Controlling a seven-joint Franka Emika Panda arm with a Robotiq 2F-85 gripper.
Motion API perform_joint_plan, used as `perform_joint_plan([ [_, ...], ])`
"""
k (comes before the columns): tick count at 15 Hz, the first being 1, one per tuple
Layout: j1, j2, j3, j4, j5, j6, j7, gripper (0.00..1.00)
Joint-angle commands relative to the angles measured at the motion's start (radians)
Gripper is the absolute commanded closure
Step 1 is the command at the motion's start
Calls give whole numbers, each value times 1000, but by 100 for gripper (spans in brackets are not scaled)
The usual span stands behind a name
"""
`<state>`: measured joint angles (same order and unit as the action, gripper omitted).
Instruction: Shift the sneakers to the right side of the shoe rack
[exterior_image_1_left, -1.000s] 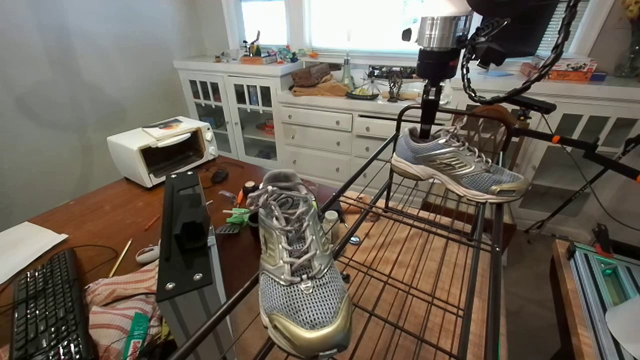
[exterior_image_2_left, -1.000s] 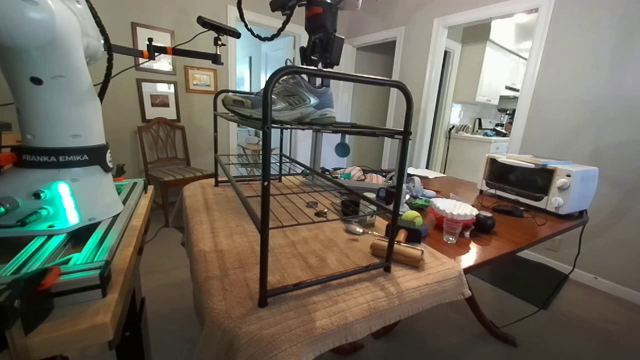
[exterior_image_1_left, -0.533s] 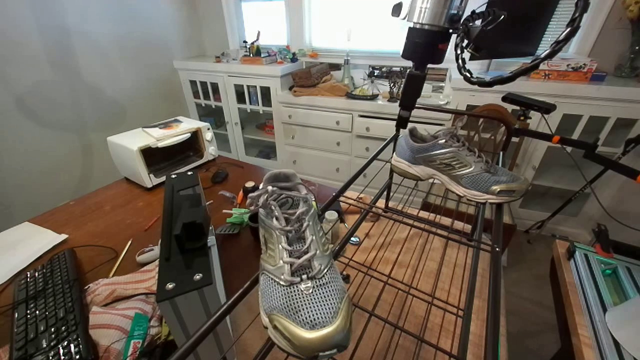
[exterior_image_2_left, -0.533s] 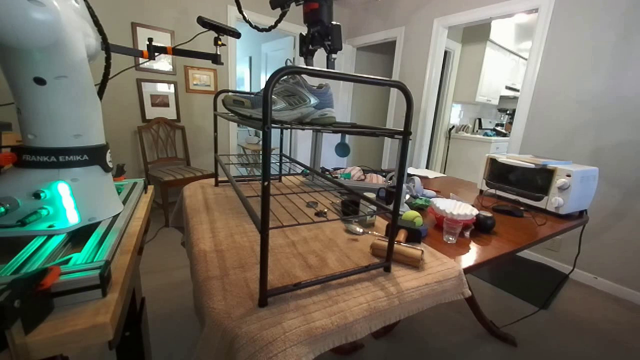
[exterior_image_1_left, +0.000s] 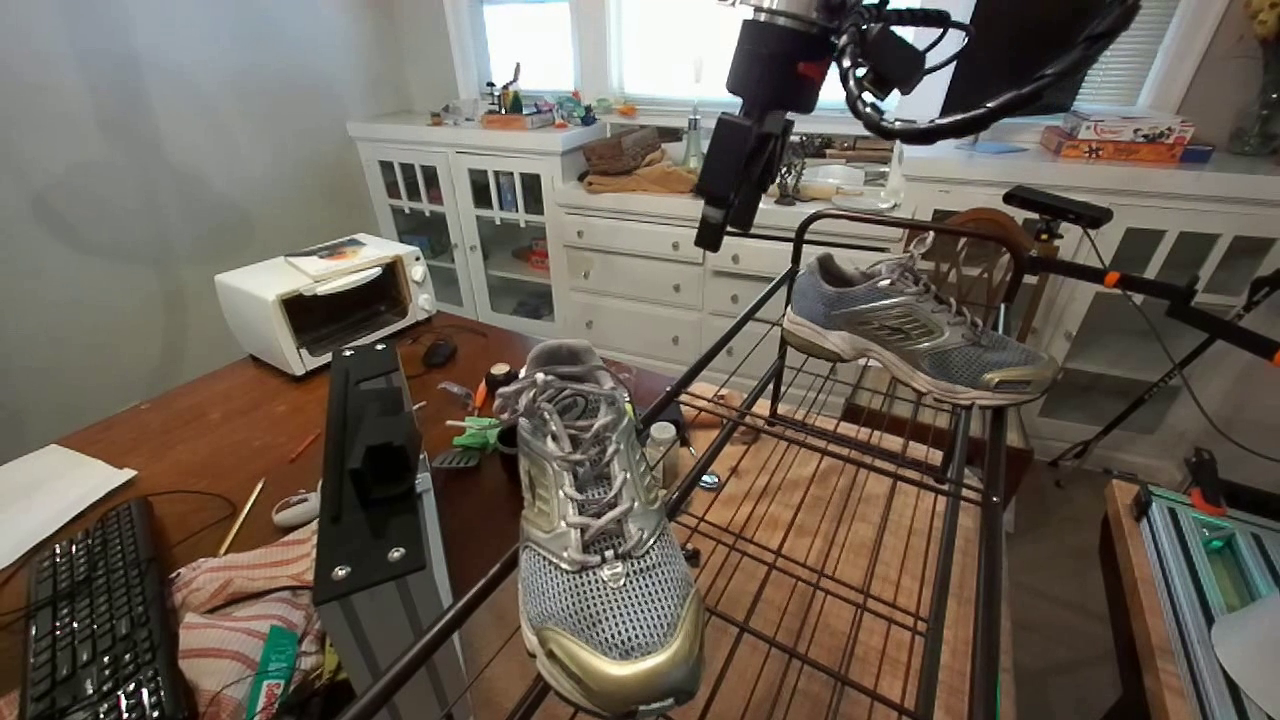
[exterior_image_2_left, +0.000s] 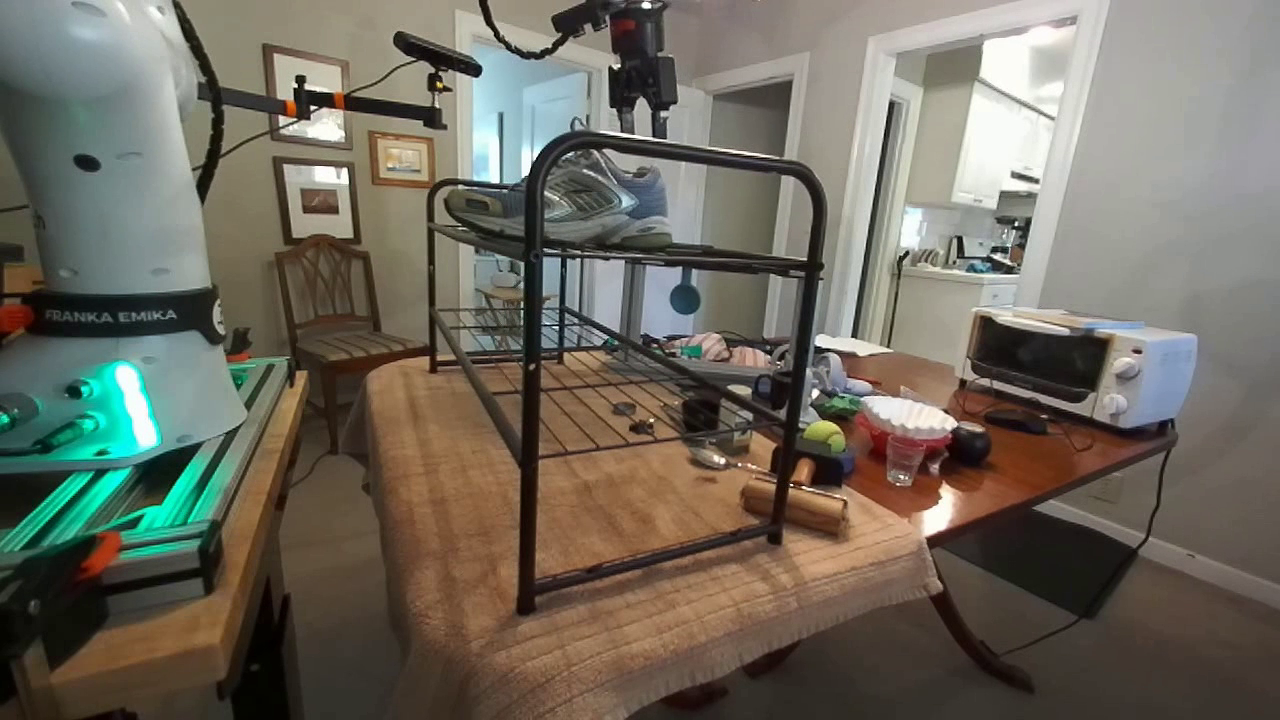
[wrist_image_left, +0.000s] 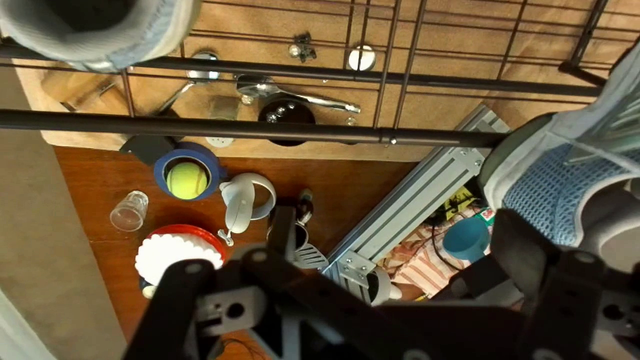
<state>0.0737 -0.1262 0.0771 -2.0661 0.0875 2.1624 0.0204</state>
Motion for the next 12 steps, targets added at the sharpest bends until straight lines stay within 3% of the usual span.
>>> perform_joint_plan([
  [1, 16, 110, 21, 85, 26, 28, 85, 0],
  [12, 75, 241, 83, 190, 92, 46, 90, 0],
])
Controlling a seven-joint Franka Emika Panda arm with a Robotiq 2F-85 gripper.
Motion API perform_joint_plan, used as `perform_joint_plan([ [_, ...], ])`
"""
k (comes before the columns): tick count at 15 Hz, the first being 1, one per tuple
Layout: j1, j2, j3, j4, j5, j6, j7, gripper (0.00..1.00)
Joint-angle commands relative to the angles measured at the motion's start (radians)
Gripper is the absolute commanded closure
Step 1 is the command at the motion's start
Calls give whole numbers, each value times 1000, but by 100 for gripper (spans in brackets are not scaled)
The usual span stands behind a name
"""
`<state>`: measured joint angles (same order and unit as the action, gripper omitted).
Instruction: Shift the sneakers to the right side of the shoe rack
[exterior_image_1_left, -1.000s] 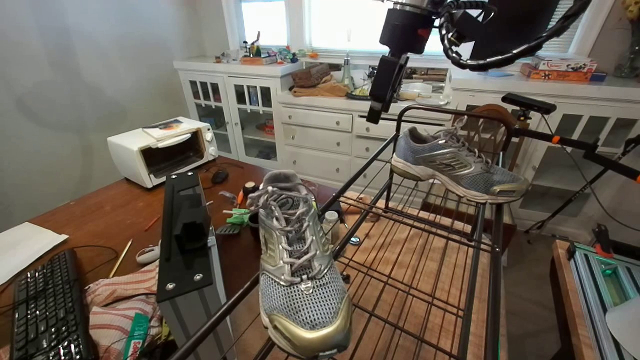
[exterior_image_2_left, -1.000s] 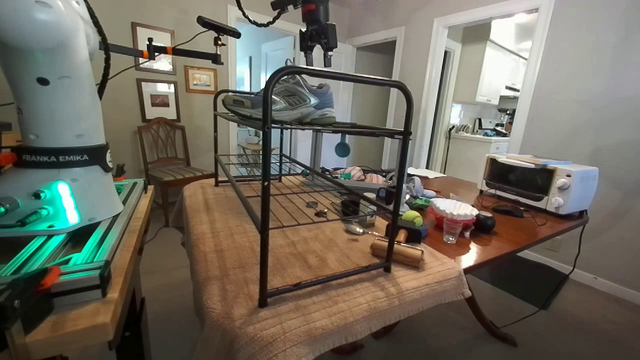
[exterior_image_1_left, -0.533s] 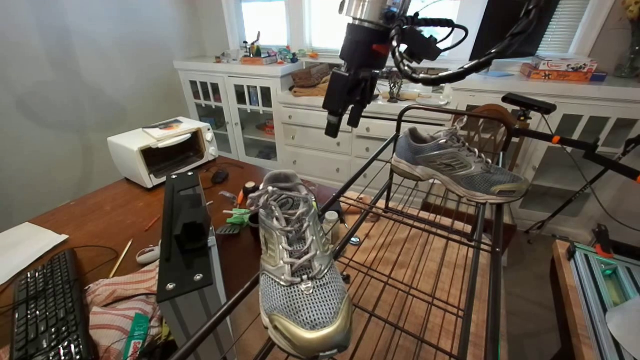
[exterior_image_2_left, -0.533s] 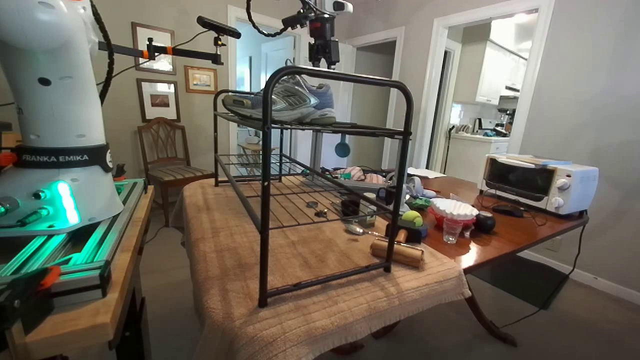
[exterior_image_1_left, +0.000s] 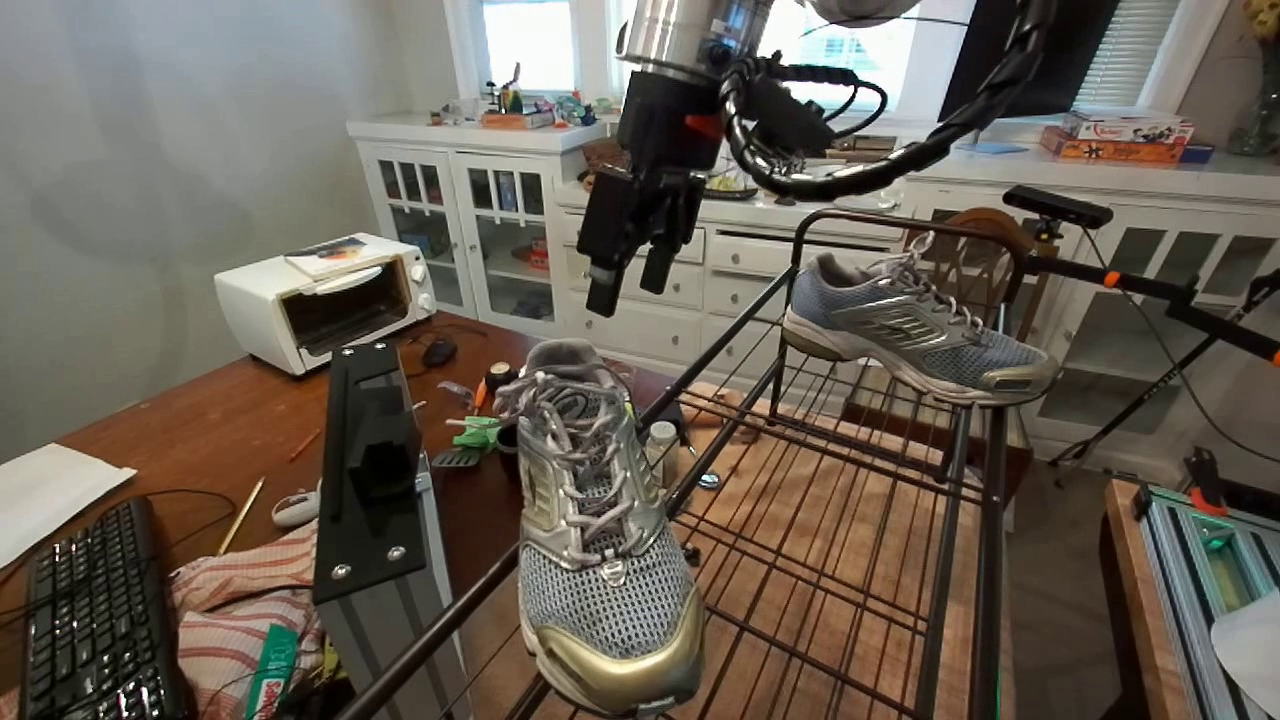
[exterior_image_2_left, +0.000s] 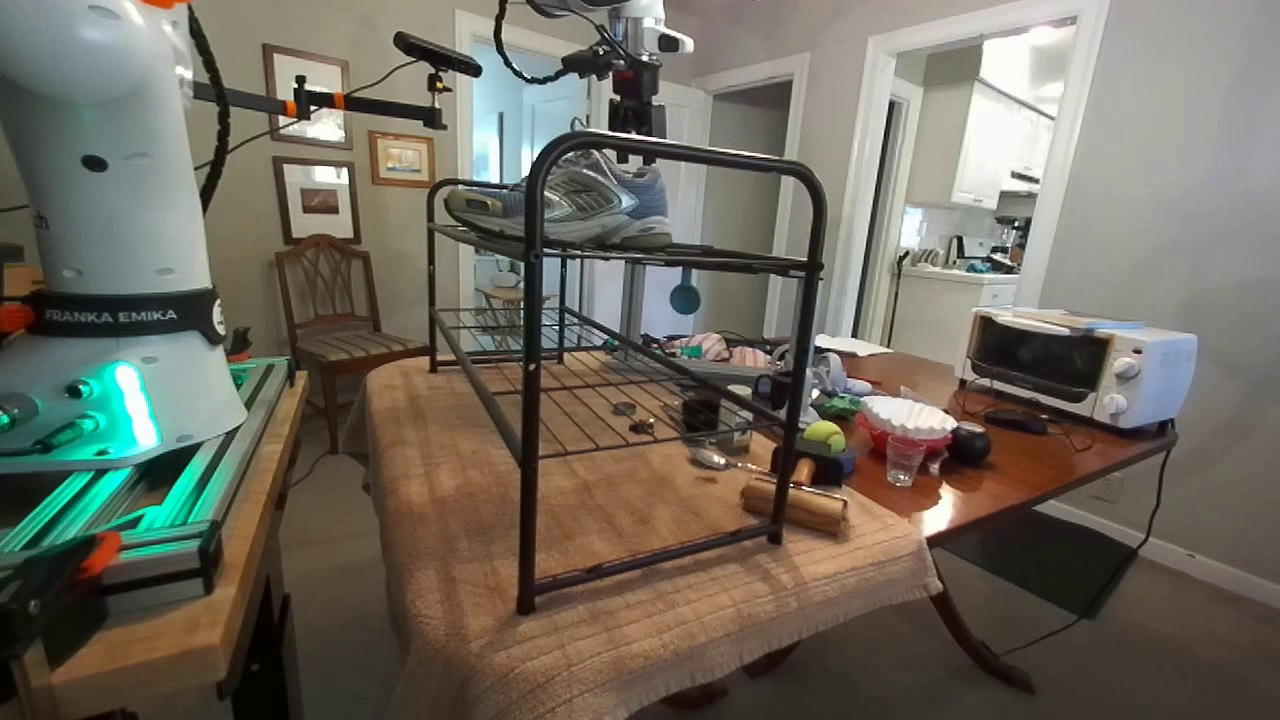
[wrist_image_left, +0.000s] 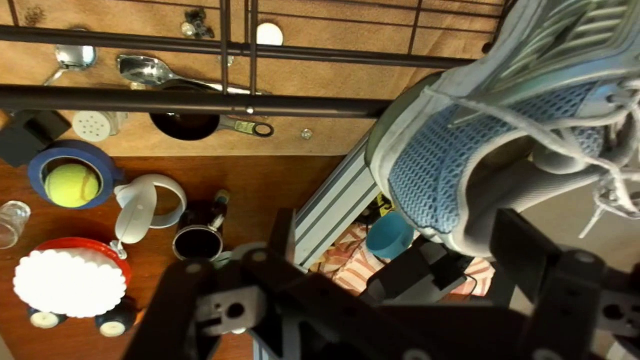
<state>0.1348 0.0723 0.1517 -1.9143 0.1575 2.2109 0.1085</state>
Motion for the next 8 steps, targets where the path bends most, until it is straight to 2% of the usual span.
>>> perform_joint_plan([
  [1, 18, 51, 10, 43, 19, -4, 2, 0],
  [8, 31, 102, 19, 62, 16, -9, -5, 0],
])
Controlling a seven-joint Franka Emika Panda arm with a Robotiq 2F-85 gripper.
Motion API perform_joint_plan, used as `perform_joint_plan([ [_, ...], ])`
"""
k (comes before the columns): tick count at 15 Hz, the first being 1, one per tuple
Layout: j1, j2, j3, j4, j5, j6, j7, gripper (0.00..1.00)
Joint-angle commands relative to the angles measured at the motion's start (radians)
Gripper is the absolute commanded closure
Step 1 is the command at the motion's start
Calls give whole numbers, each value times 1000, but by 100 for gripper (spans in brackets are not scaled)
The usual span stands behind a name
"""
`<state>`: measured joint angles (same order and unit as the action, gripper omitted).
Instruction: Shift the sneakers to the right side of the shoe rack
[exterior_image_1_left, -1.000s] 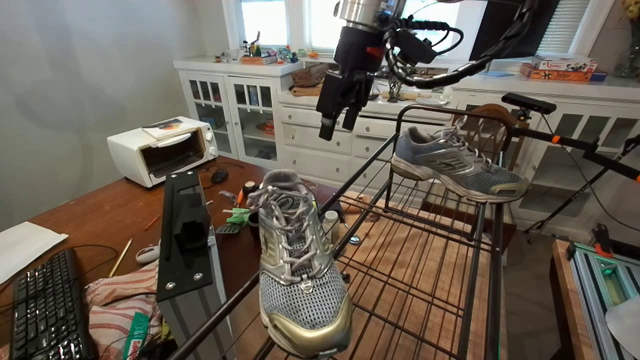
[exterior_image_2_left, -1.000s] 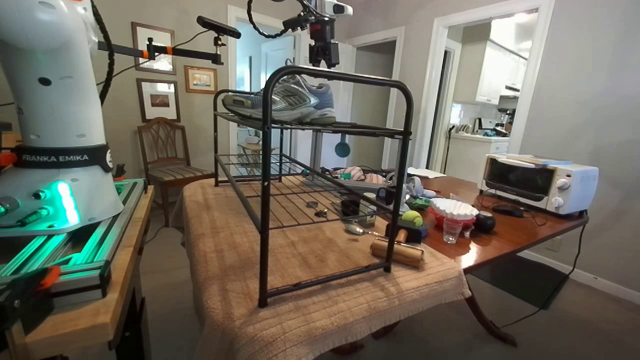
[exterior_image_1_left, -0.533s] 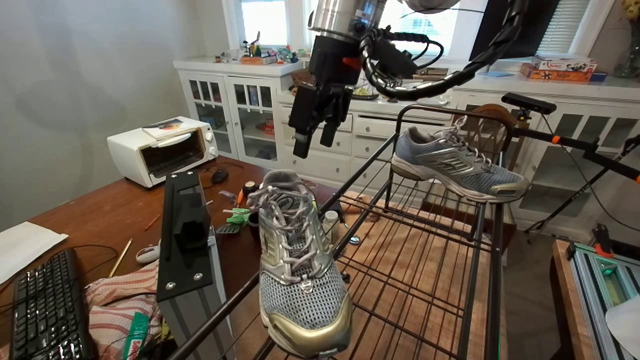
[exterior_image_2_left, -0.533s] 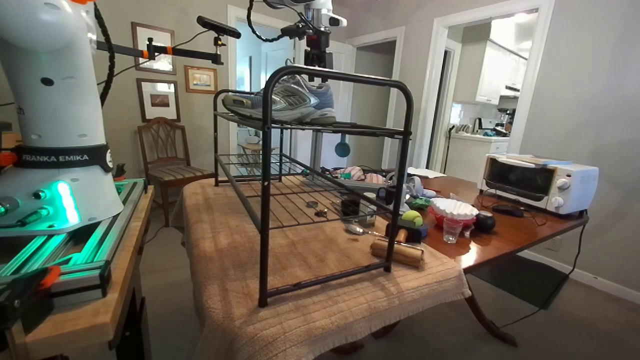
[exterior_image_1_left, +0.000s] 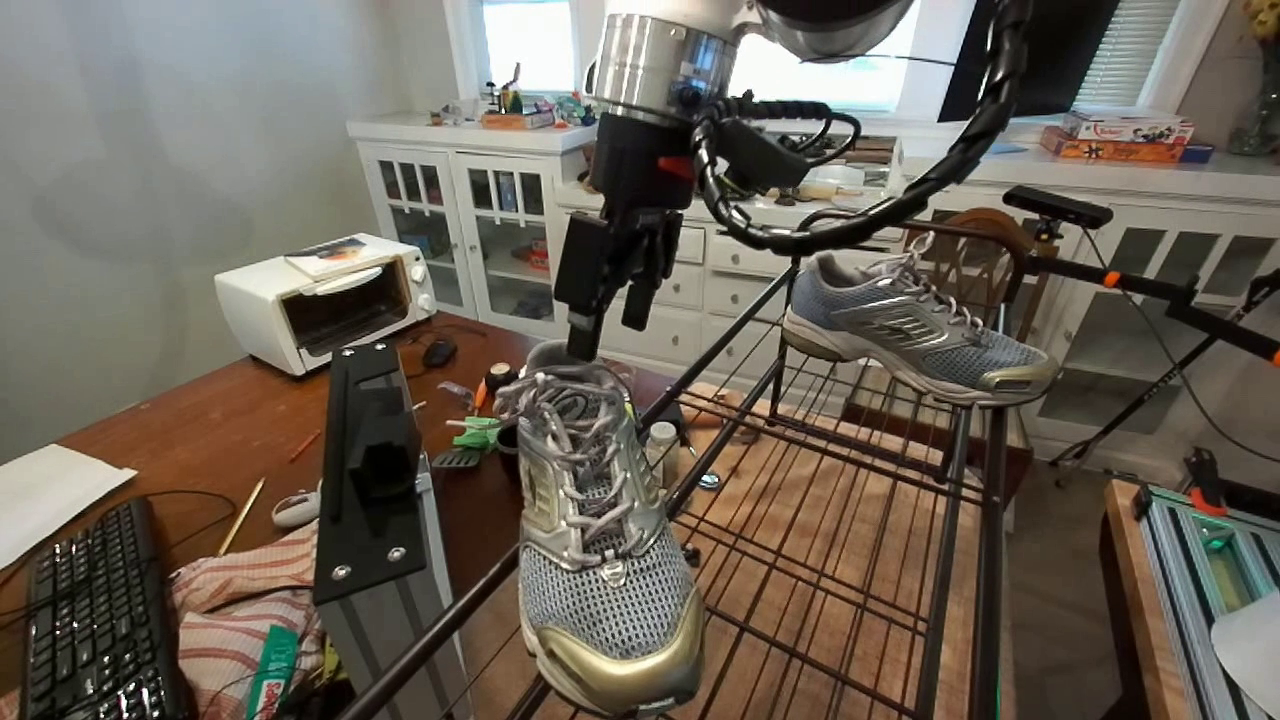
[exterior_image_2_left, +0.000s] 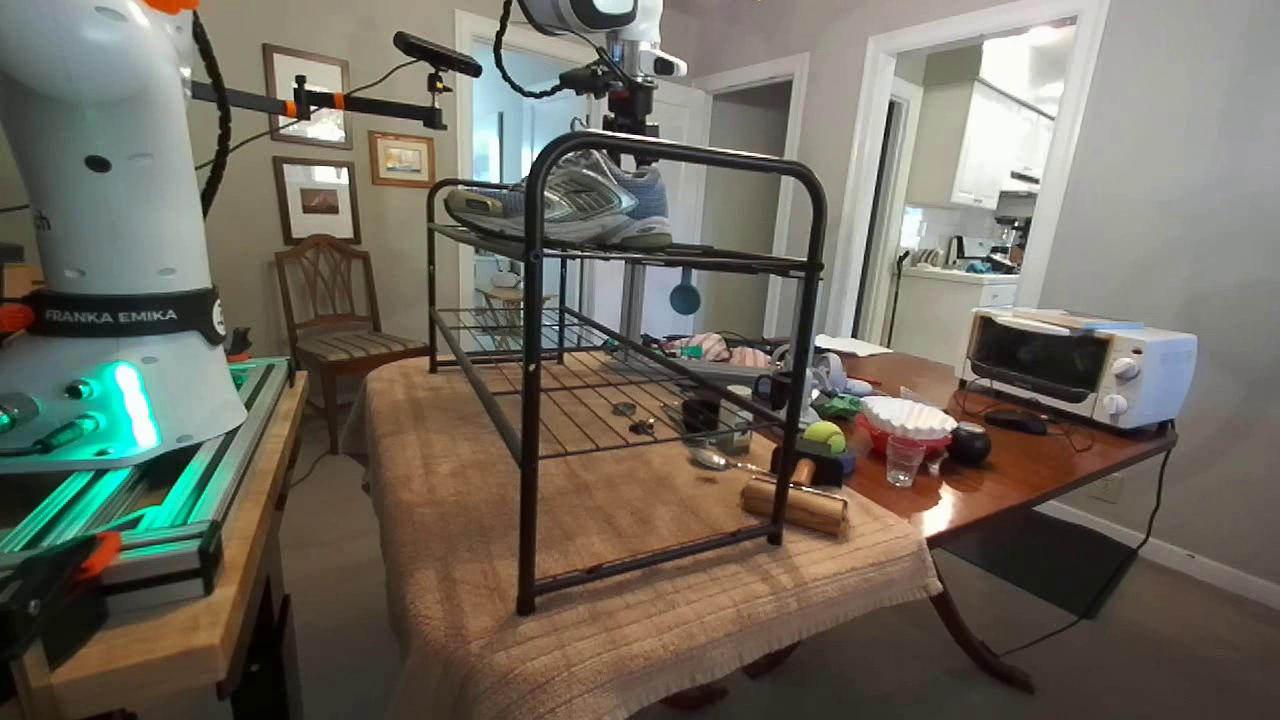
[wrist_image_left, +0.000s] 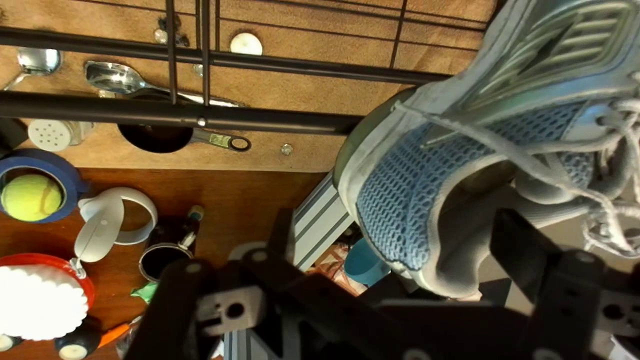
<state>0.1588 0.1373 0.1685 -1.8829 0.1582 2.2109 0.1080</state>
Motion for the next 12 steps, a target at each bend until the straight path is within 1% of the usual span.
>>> perform_joint_plan([
  [1, 7, 43, 4, 32, 19, -9, -8, 0],
  [12, 22, 82, 2, 59, -9, -26, 38, 0],
])
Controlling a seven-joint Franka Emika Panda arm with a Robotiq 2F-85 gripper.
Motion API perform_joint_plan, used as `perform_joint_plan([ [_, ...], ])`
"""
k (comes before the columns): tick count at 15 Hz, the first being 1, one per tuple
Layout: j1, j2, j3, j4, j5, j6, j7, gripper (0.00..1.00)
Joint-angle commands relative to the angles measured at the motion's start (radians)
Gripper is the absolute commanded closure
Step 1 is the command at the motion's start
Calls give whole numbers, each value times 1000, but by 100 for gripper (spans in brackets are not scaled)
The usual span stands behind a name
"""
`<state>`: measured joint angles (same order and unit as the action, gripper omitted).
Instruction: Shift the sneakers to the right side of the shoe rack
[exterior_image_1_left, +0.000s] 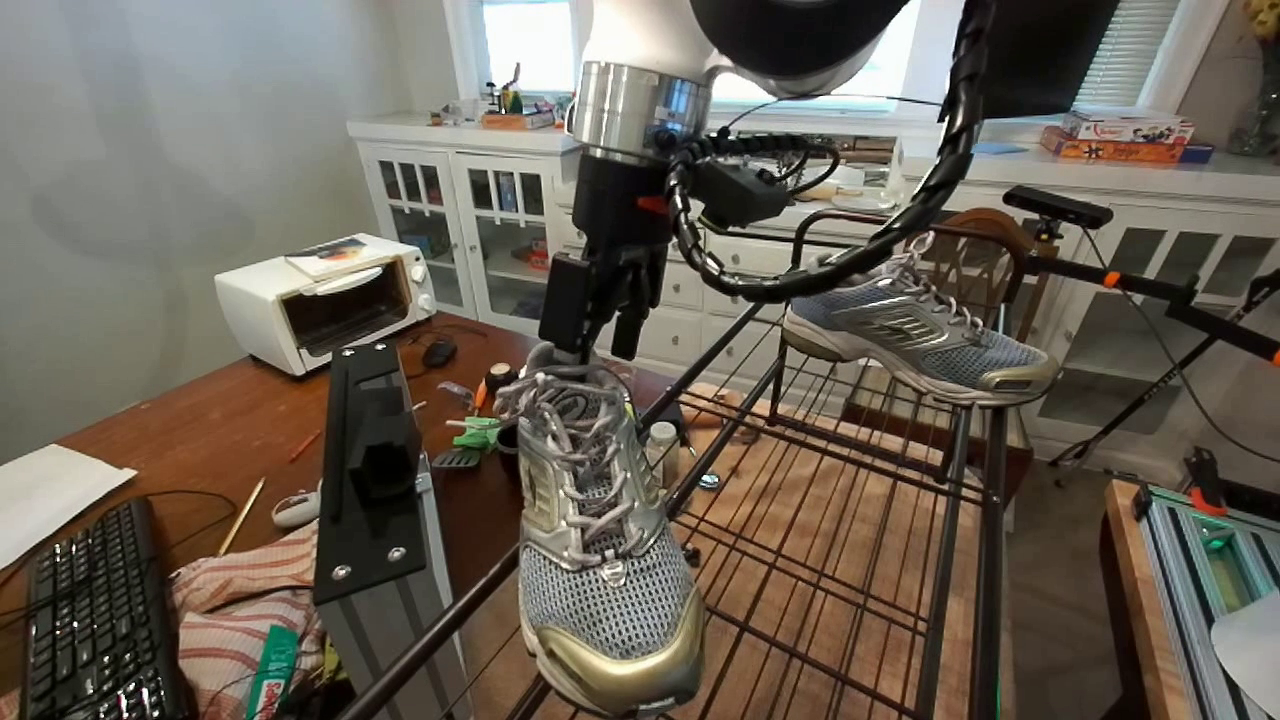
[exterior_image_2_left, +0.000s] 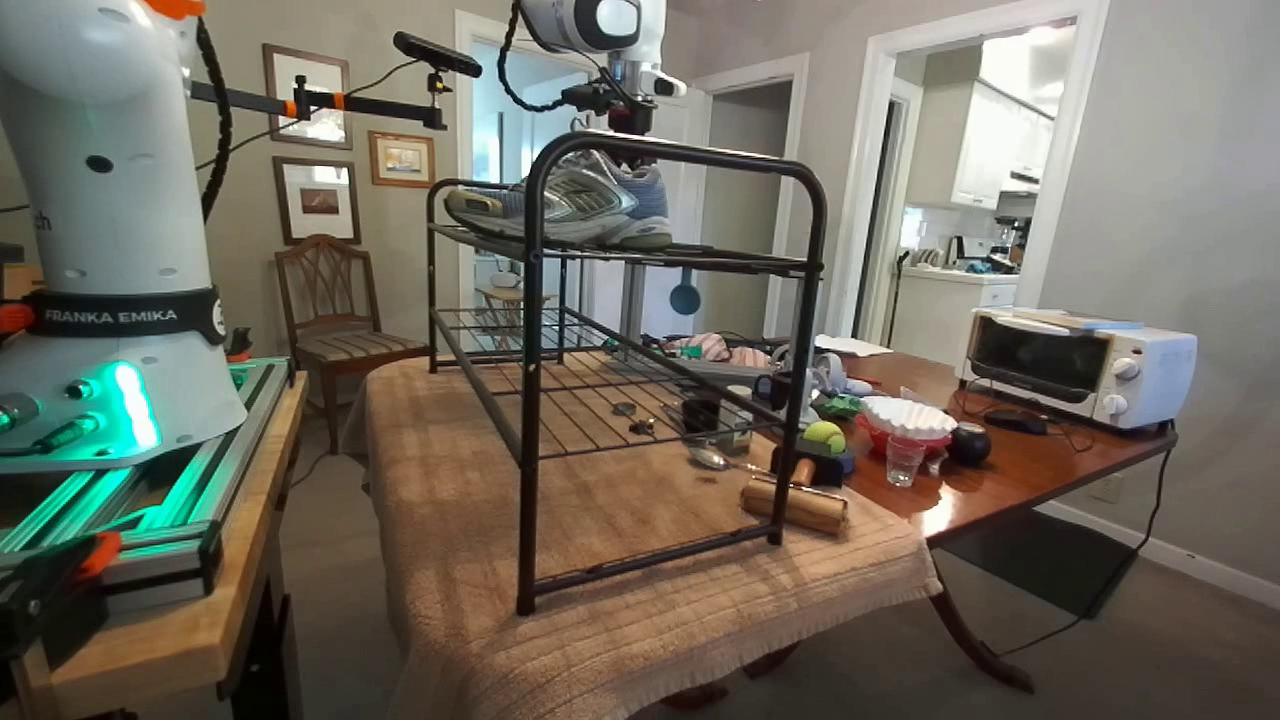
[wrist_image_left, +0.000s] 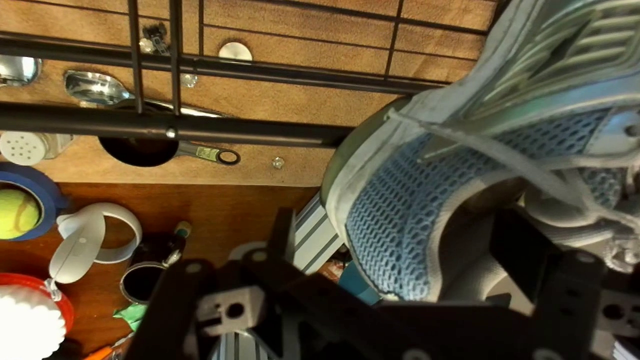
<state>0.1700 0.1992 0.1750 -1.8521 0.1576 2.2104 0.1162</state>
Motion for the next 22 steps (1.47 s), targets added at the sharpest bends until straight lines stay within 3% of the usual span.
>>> perform_joint_plan([
  [1, 11, 21, -5, 30, -8, -25, 33, 0],
  [5, 13, 27, -6, 35, -17, -33, 47, 9],
  [6, 13, 28, -7, 34, -19, -36, 49, 29],
  [15, 9, 28, -2, 34, -2, -59, 25, 97],
  [17, 5, 25, 2, 32, 4, -68, -5, 100],
  [22, -6, 2, -2, 23, 2, -121, -75, 97],
])
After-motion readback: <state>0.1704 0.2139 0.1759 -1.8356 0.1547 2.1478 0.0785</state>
